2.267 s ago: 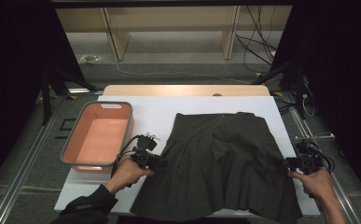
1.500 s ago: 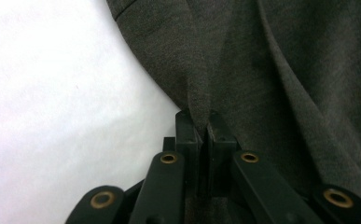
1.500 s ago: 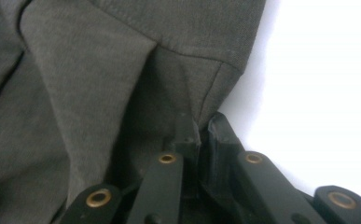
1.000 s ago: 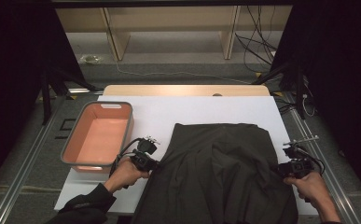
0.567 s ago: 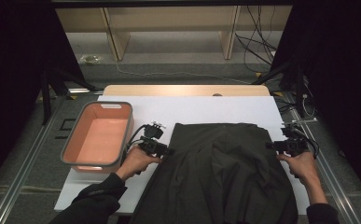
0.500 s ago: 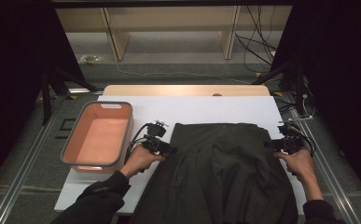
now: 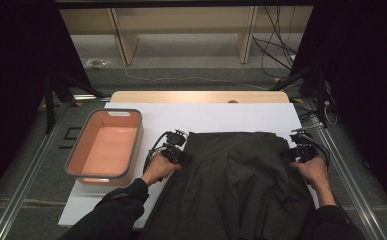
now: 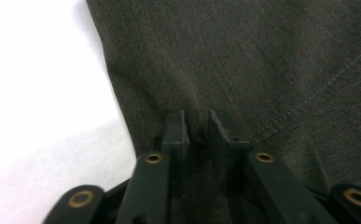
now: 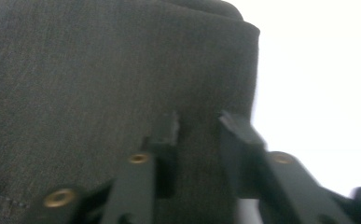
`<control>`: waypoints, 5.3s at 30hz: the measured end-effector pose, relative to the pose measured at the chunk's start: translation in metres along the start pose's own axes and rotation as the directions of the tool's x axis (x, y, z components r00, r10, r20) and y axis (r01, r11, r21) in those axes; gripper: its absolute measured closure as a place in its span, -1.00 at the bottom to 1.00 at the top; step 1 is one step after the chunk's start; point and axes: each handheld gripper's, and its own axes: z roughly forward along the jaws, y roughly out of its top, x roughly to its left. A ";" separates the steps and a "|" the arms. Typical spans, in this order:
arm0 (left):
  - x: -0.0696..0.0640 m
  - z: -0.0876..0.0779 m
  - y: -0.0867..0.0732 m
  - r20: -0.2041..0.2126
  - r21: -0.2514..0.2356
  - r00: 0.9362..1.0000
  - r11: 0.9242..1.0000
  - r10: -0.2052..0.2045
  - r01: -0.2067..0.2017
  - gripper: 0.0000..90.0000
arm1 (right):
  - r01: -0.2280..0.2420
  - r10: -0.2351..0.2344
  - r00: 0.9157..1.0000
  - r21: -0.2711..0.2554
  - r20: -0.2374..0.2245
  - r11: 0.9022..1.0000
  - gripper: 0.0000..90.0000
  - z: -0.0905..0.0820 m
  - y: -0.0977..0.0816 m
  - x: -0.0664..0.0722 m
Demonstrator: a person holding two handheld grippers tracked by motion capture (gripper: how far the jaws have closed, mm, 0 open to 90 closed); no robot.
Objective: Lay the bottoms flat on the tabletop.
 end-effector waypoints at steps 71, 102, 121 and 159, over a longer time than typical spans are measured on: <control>0.049 -0.078 0.055 0.023 -0.360 0.987 0.920 -0.161 0.159 0.99 | -0.031 0.062 0.994 -0.299 0.093 0.954 1.00 -0.060 0.066 -0.011; 0.033 0.010 0.036 0.028 -0.060 0.986 0.984 -0.166 0.168 -0.05 | -0.101 0.099 0.995 -0.082 -0.031 0.991 -0.01 0.001 0.025 -0.028; 0.035 -0.057 0.063 0.053 -0.281 0.992 0.952 -0.112 0.123 0.92 | 0.039 -0.027 0.998 -0.255 0.050 0.966 0.92 -0.053 0.067 -0.004; 0.002 -0.057 -0.020 0.002 -0.072 0.999 0.996 -0.043 0.043 -0.17 | 0.108 -0.133 0.985 -0.208 -0.109 0.972 0.05 -0.059 -0.005 0.084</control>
